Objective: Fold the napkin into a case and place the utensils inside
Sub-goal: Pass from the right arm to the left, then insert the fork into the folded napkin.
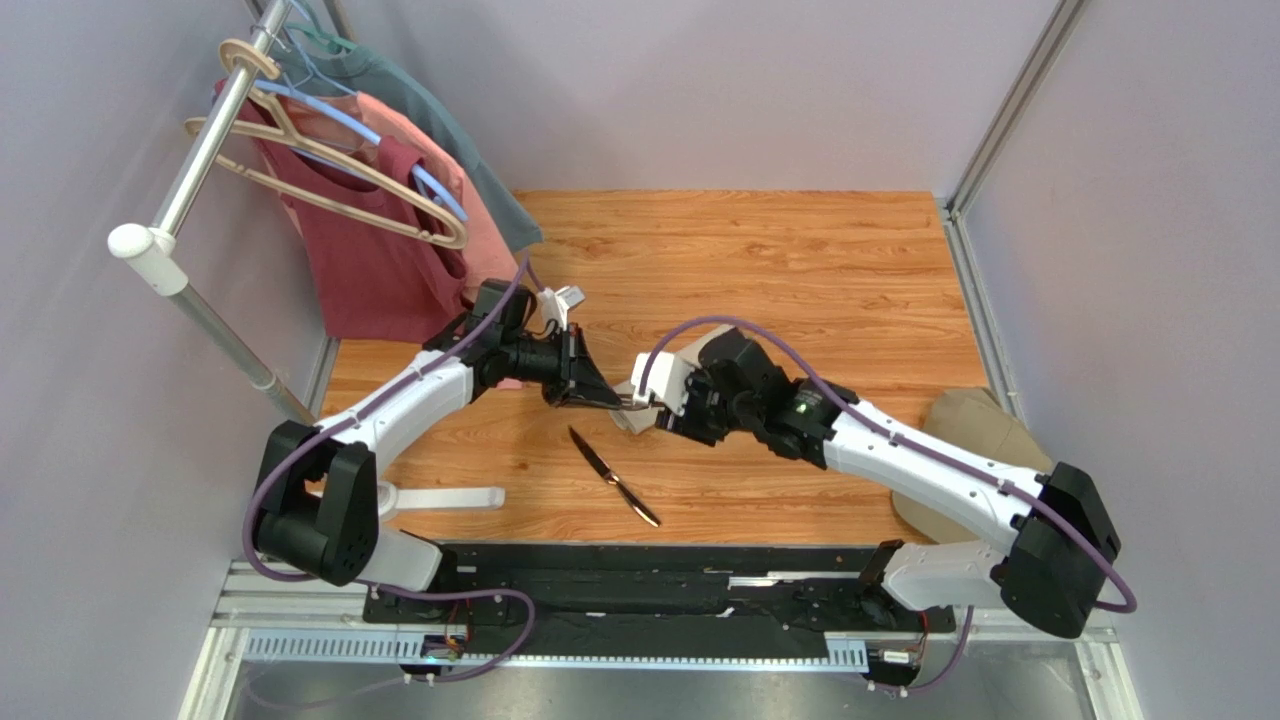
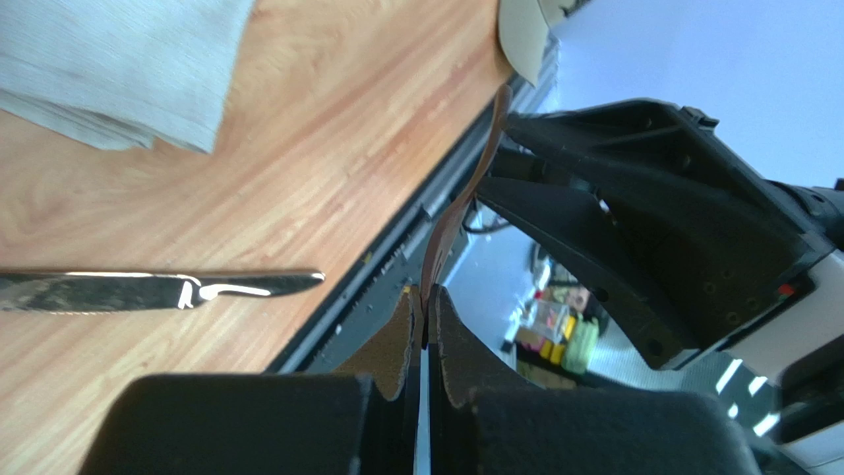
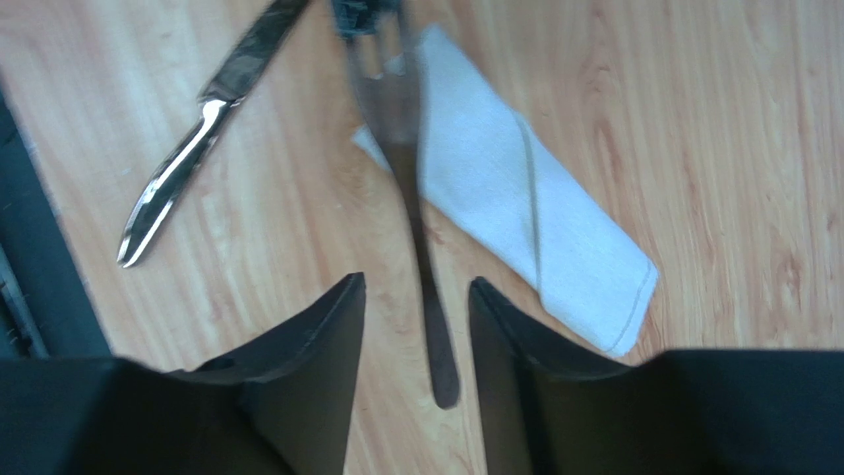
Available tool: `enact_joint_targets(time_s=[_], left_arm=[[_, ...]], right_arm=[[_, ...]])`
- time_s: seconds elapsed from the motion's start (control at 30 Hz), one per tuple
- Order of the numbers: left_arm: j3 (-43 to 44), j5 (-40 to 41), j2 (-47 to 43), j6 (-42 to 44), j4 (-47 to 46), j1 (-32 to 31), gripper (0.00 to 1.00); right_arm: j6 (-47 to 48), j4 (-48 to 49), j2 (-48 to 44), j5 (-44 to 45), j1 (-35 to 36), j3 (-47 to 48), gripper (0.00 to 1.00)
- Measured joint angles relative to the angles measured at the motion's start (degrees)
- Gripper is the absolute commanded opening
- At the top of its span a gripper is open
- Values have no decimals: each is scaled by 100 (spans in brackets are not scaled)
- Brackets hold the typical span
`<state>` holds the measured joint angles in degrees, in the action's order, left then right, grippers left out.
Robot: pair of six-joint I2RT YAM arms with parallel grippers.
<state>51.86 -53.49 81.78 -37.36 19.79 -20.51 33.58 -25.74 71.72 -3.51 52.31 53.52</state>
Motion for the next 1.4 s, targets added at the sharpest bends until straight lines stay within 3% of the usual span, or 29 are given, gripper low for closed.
enact_joint_targets(time_s=[0.17,0.27,0.33,0.37,0.4,0.47,0.6,0.8,1.4], left_arm=[[-439,1005,-415,-614,-634,-9,0],[-802,1576,-584,-1185,-1139,-9,0],[-1099,1908,-586,-1578,-1582,-9,0],[-1244,2048,-586,-1725,-1751,-9,0],[-1403,2223,-586,-1904,-1923,-9,0],[-1565,2476,-568,-2149,-2074,-9,0],[-1878,2894,-560,-2564,-2717,-9,0],[-2243,3069,-546,-2907,-3458,-9,0],[-3117,2900,-308,-3333,-4754,-70,0]], right_arm=[[-1526,415,501,-264,-1364,356,78],[-2404,581,774,-72,-2052,579,71],[-2973,629,970,17,-2361,763,54],[-3171,623,1095,39,-2494,876,39],[-3386,608,1261,28,-2640,1047,10],[-3816,531,1685,-28,-2898,1473,0],[-4328,258,2575,-212,-3204,2286,0],[-4706,-9,3333,-404,-3224,2417,0],[-5047,-105,3724,-435,-3211,2422,0]])
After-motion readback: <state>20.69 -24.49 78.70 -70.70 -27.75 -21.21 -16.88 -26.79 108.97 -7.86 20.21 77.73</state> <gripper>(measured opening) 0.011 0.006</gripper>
